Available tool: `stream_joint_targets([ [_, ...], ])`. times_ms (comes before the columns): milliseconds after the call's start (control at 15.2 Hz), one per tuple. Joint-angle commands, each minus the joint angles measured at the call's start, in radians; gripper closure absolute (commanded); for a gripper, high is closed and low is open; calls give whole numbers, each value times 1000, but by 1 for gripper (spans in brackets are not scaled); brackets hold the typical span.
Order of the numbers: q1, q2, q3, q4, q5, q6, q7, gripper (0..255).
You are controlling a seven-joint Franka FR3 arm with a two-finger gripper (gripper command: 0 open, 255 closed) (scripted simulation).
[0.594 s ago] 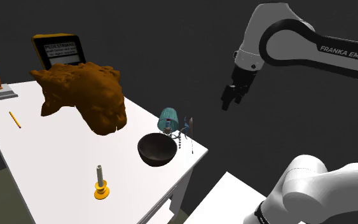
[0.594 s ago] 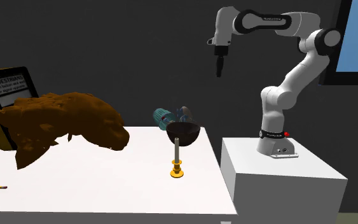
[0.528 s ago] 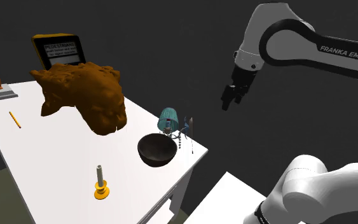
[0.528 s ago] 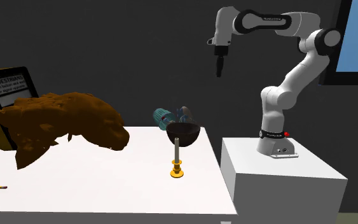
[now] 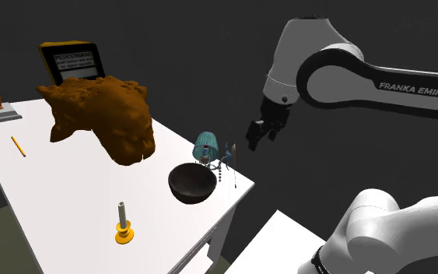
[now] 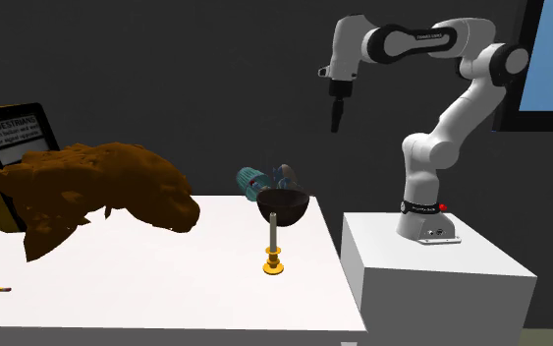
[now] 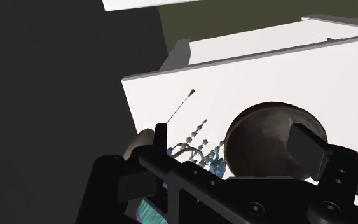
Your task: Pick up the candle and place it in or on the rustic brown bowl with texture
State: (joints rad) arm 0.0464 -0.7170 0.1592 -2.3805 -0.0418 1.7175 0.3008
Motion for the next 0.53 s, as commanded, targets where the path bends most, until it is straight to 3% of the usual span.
stream_joint_targets([
  [0,8,23,48,-15,13,43,62,0],
  [462,15,167,227,3,26,175,284,0],
])
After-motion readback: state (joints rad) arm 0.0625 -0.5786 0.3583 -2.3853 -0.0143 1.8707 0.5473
